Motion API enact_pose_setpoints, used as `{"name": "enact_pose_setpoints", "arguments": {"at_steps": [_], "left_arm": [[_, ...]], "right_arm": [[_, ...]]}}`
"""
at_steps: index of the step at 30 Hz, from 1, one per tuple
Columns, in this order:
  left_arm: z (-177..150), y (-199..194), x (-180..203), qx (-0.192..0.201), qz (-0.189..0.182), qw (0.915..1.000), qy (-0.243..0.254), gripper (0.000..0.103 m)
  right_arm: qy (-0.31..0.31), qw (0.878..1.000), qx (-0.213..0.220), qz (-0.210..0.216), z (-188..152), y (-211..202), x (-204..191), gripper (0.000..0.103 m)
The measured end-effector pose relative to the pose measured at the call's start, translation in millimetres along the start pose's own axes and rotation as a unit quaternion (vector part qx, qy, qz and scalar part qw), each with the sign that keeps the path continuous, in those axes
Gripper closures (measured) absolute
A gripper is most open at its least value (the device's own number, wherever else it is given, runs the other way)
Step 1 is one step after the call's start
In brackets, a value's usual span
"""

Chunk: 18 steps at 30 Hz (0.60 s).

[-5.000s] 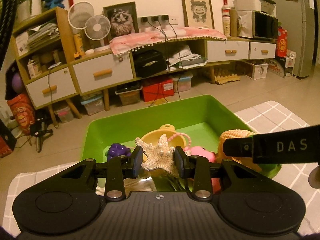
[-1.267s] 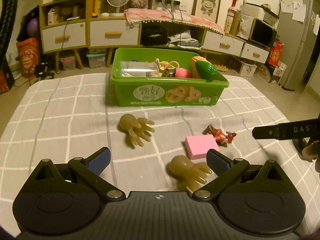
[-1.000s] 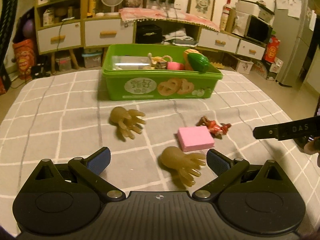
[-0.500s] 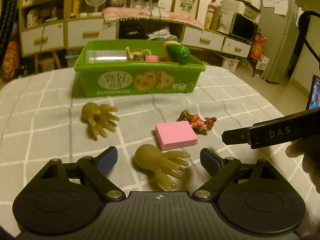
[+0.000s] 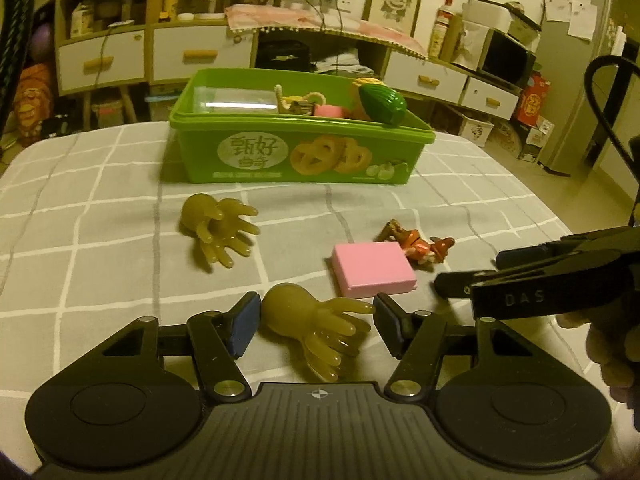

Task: Organize rigid objects
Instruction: 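Reach the right tool to the red figure while the left tool reaches a tan octopus, then close the right tool on the red figure while the left tool grasps the octopus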

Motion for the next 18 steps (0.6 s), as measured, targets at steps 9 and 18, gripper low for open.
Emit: {"name": "enact_pose_setpoints", "arguments": {"at_steps": [9,18], "left_arm": [[-2.4,-7.1,-9.5,-0.002,0.006,1.0,-0.005,0.037],[-2.4,-8.1,-11.0,-0.003,0.006,1.0,-0.007,0.037]], "right_arm": [[-0.058,0.998,0.032,-0.001,12.4,8.6,-27.5,0.06],[-0.124,0.991,0.05,0.007,9.3,6.4,-50.5,0.09]]}}
Point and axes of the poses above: each gripper's, at about its wrist camera, not at the fingertips, and y roughly the way its jaws point, x to its right, z to its top, the point moved 3 cm from there along y, roughly the way its jaws point, and after that the axes turned 3 degrees about x, right-handed, at the moved point
